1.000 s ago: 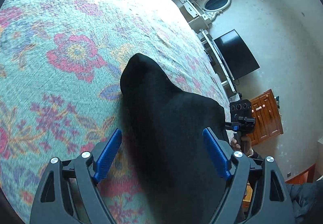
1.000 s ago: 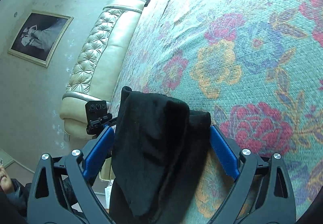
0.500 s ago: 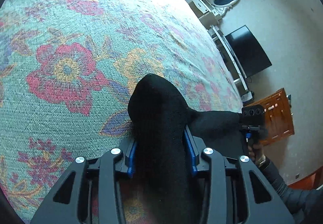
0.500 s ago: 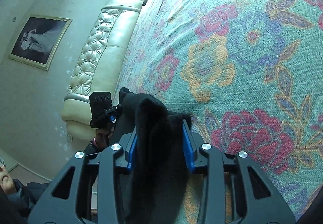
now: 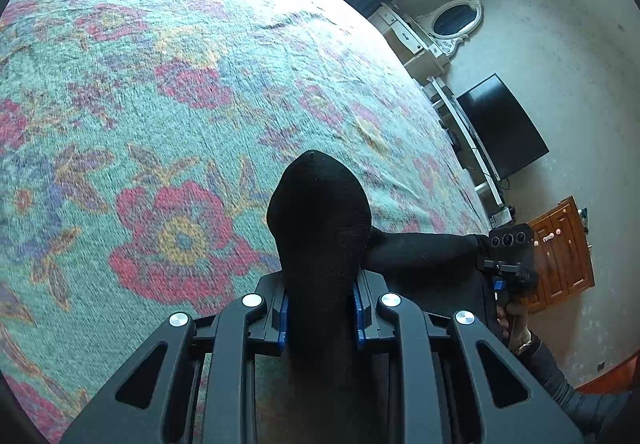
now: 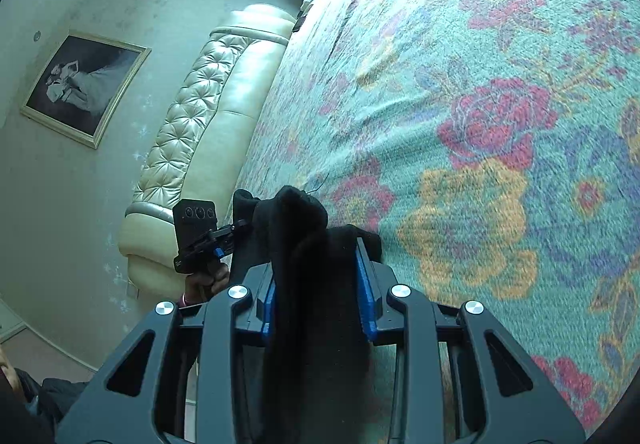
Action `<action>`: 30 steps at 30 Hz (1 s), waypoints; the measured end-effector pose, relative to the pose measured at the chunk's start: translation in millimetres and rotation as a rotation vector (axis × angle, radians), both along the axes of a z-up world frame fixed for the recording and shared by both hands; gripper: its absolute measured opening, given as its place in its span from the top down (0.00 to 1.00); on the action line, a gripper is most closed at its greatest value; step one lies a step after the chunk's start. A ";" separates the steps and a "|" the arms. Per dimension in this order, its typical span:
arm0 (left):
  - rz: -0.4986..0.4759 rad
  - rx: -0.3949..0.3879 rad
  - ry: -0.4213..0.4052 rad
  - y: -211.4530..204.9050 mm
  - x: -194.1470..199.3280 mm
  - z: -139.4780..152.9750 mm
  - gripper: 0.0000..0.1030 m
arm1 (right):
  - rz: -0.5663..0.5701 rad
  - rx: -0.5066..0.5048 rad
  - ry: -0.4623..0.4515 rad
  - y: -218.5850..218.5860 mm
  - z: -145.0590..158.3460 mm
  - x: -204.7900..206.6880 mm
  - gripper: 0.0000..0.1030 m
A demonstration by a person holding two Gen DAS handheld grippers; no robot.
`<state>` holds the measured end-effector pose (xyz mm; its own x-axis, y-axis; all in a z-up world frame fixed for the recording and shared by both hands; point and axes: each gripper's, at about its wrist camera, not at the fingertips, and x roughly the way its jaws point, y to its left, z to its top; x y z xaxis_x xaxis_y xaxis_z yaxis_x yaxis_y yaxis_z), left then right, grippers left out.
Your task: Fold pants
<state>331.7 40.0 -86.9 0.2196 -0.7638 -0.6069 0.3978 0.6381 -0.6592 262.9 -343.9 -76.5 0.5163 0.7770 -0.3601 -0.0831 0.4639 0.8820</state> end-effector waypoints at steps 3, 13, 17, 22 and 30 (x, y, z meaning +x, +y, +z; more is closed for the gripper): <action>0.011 0.015 -0.017 -1.3 20.4 2.4 0.78 | -0.012 0.006 0.000 -0.8 -1.8 20.3 0.70; 0.034 0.053 -0.029 -14.6 56.2 -8.2 0.70 | -0.053 0.061 0.071 -16.8 -20.7 65.3 0.66; 0.061 -0.066 0.025 7.2 48.1 -15.0 0.59 | -0.071 0.150 0.083 -26.7 -19.5 42.2 0.45; 0.091 -0.111 0.054 49.5 4.7 -15.6 0.52 | -0.084 0.156 0.100 -24.6 -15.0 -14.7 0.30; 0.130 -0.017 -0.024 75.4 -77.1 -7.2 0.33 | -0.051 -0.113 0.092 21.5 -1.6 -52.5 0.29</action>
